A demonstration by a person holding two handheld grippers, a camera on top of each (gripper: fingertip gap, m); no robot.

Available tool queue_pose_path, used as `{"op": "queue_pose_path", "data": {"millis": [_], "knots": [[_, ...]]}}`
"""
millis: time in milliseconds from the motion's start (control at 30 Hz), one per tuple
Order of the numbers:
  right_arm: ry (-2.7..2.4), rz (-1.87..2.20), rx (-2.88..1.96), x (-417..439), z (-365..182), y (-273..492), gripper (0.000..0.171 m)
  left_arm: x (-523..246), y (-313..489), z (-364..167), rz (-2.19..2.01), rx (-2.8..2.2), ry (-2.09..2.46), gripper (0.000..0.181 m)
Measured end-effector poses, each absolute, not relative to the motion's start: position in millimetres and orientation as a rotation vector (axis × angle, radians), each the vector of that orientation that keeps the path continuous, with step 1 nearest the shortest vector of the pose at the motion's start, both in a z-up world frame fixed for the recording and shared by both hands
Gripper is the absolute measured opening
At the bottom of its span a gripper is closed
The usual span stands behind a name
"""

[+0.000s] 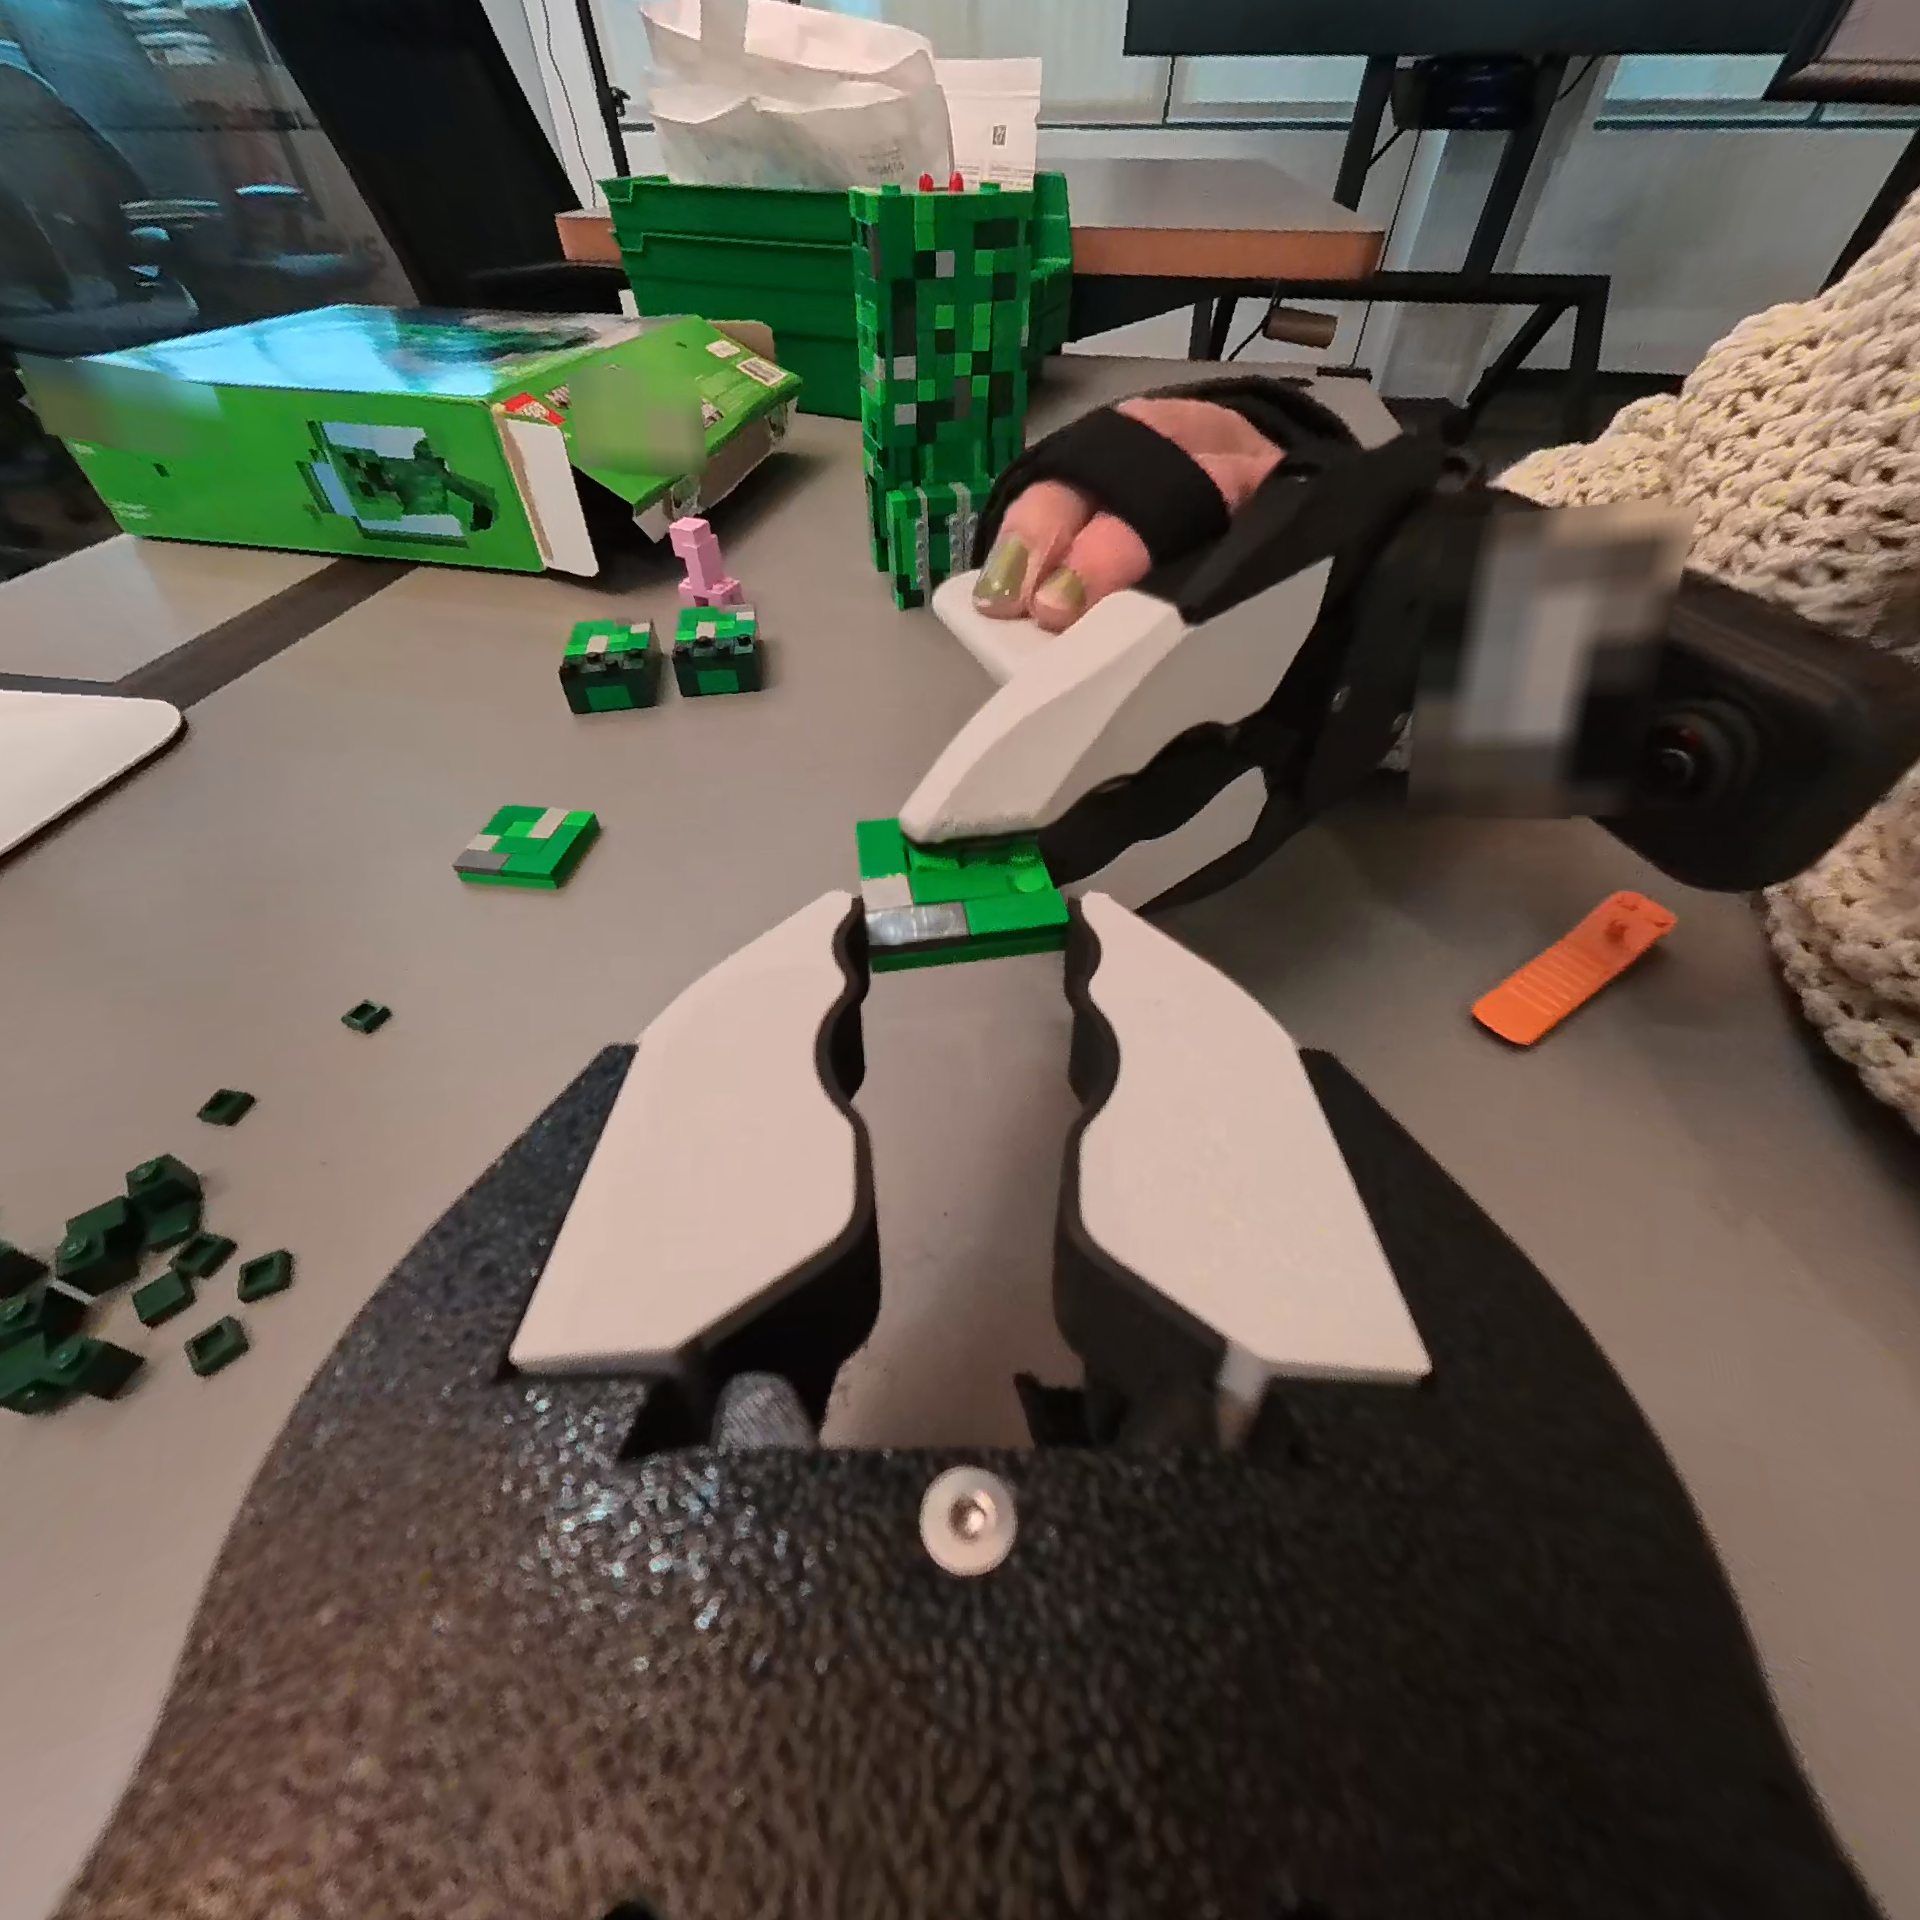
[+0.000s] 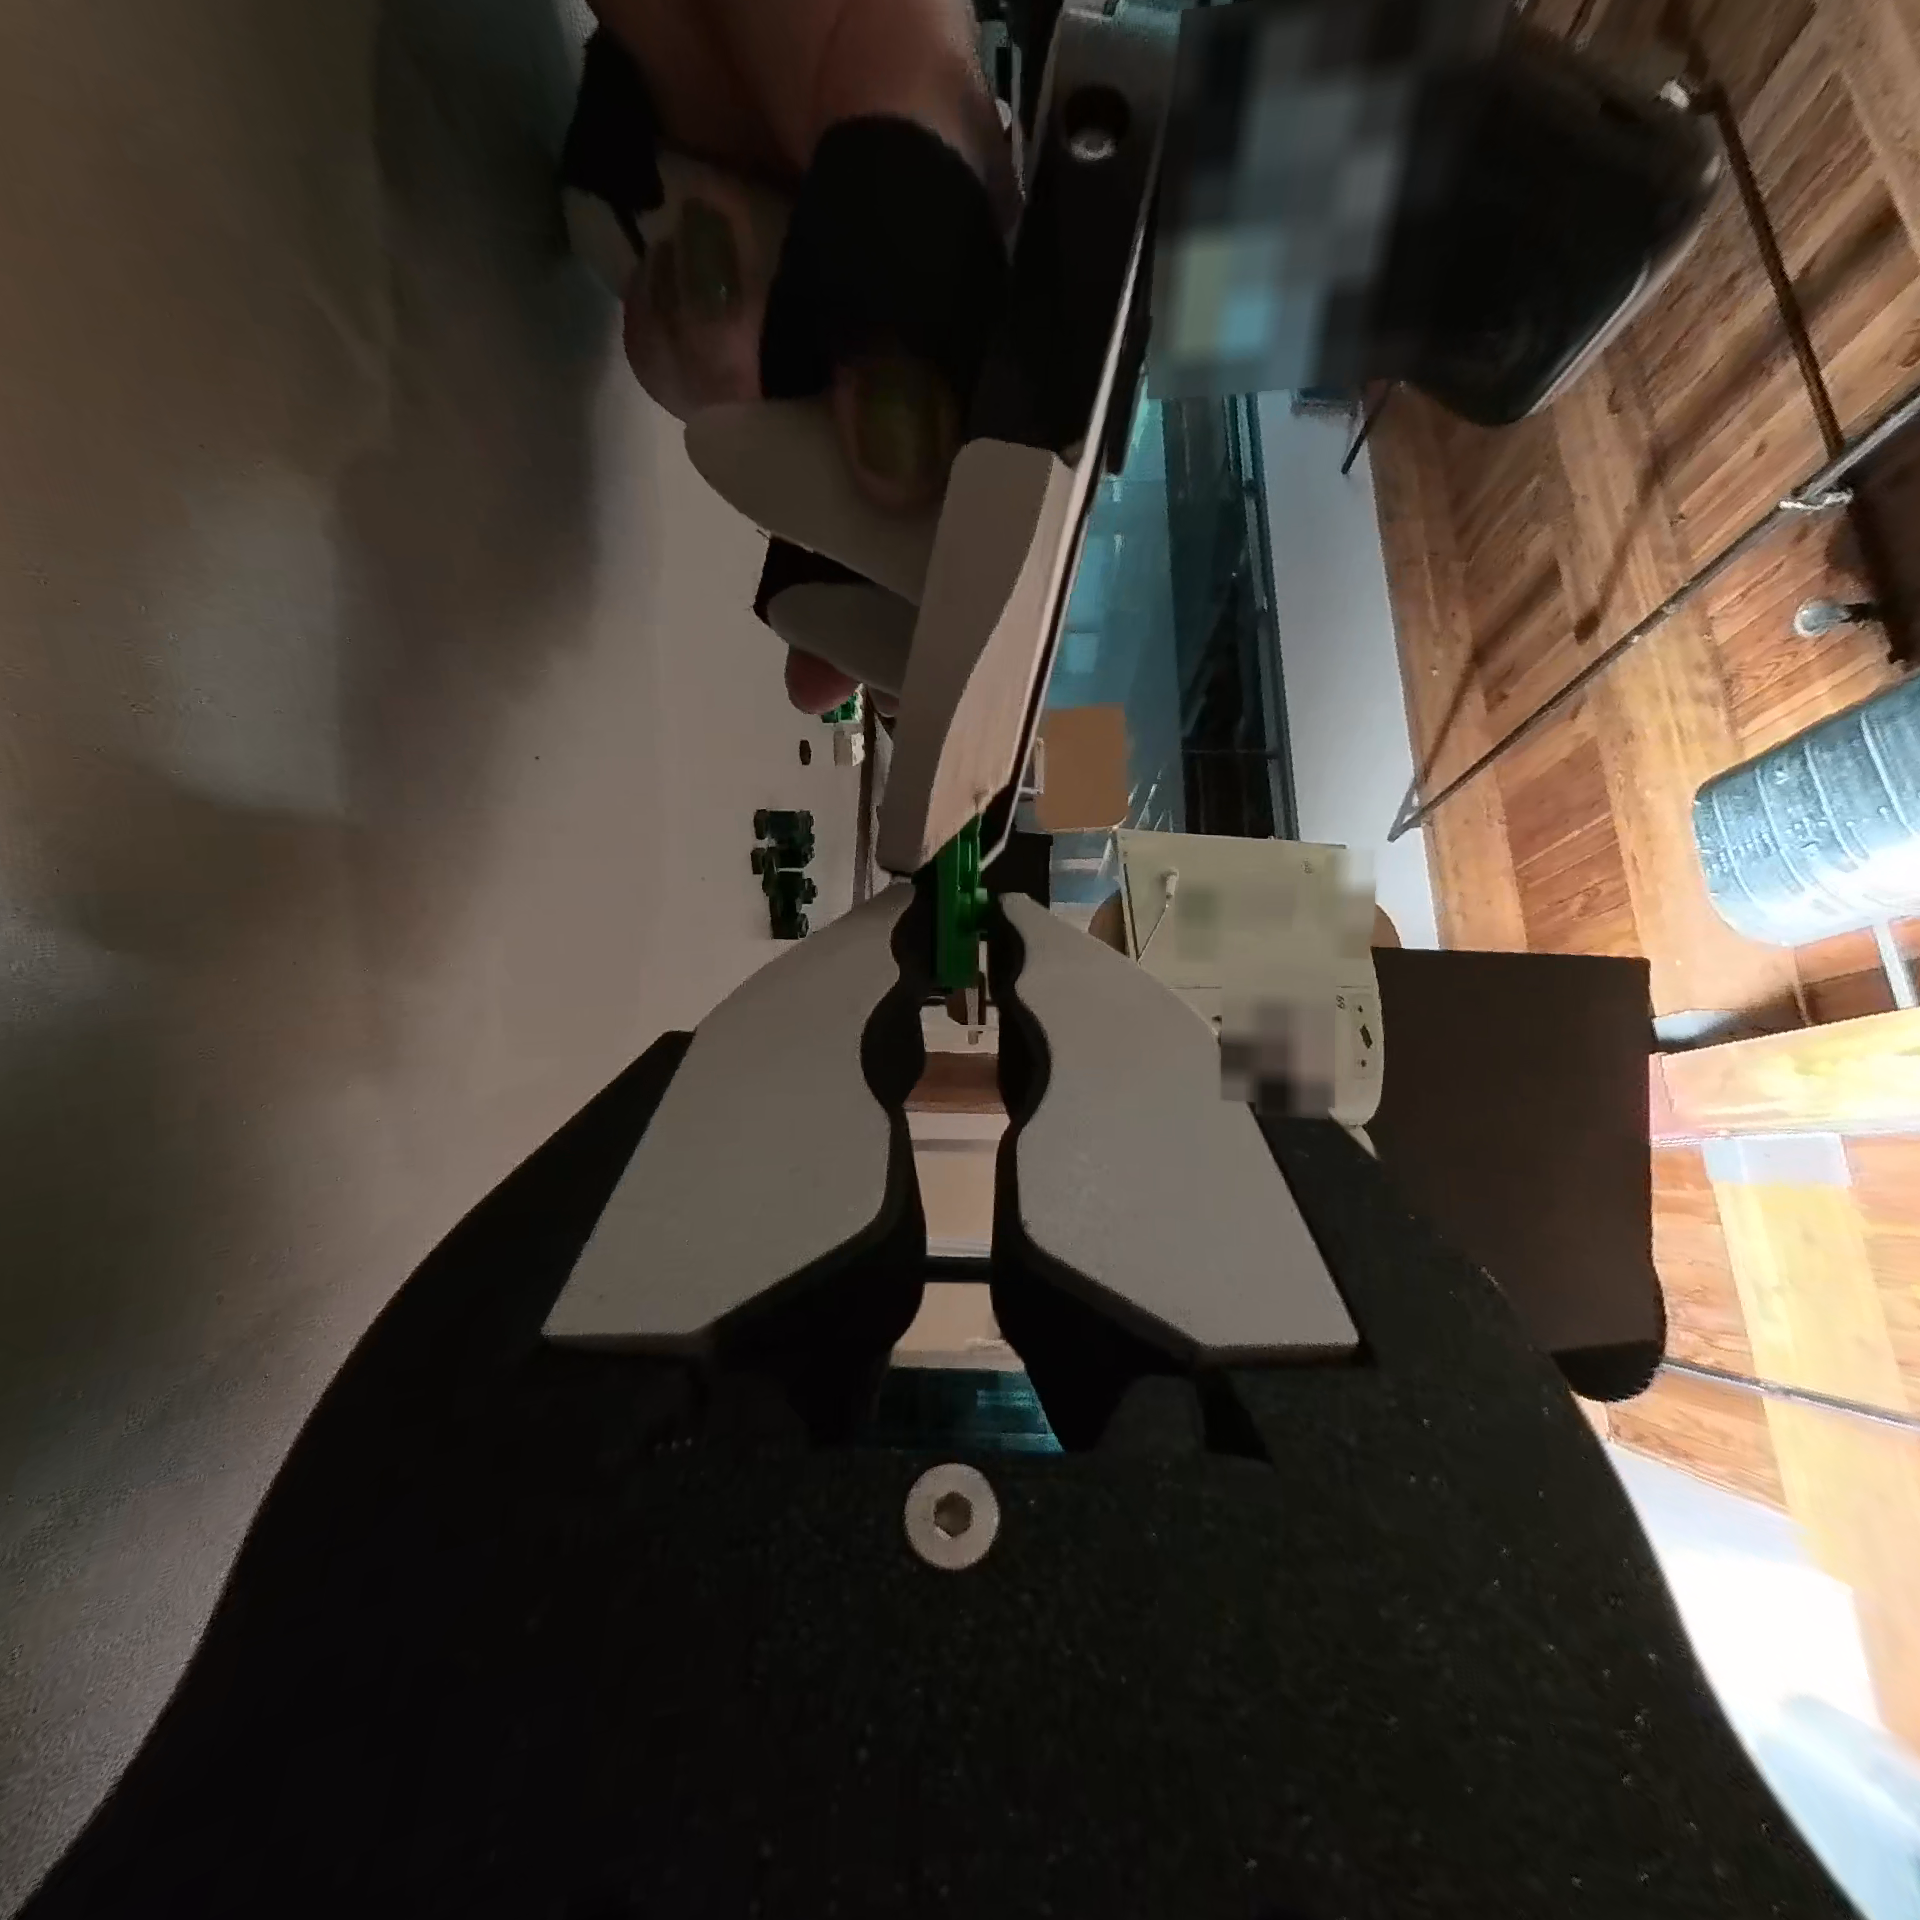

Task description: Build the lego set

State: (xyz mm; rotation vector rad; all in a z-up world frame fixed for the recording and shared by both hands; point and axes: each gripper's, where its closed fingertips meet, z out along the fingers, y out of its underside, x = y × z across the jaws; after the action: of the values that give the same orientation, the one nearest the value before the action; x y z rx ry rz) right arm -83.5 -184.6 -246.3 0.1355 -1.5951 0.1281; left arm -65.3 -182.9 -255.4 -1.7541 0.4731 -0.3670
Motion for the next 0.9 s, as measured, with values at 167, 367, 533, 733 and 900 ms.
{"op": "queue_pose_path", "data": {"millis": [167,367,533,733,900], "knots": [[-1.598,0.122,0.139,-83,-245,-186,0.008,-65,-184,-254,-0.375,-1.745,0.476,0.036],[-1.658,0.106,0.118,-84,-247,-185,0.007,-65,-183,-255,-0.367,-1.752,0.477,0.036],[-1.69,0.078,0.121,-83,-250,-183,0.006,-65,-183,-257,-0.365,-1.775,0.475,0.036],[-1.696,0.06,0.102,-87,-255,-182,0.006,-68,-179,-259,-0.298,-1.784,0.46,0.041],[-1.656,0.021,0.121,-89,-257,-182,0.007,-71,-178,-259,-0.266,-1.787,0.445,0.04]]}}
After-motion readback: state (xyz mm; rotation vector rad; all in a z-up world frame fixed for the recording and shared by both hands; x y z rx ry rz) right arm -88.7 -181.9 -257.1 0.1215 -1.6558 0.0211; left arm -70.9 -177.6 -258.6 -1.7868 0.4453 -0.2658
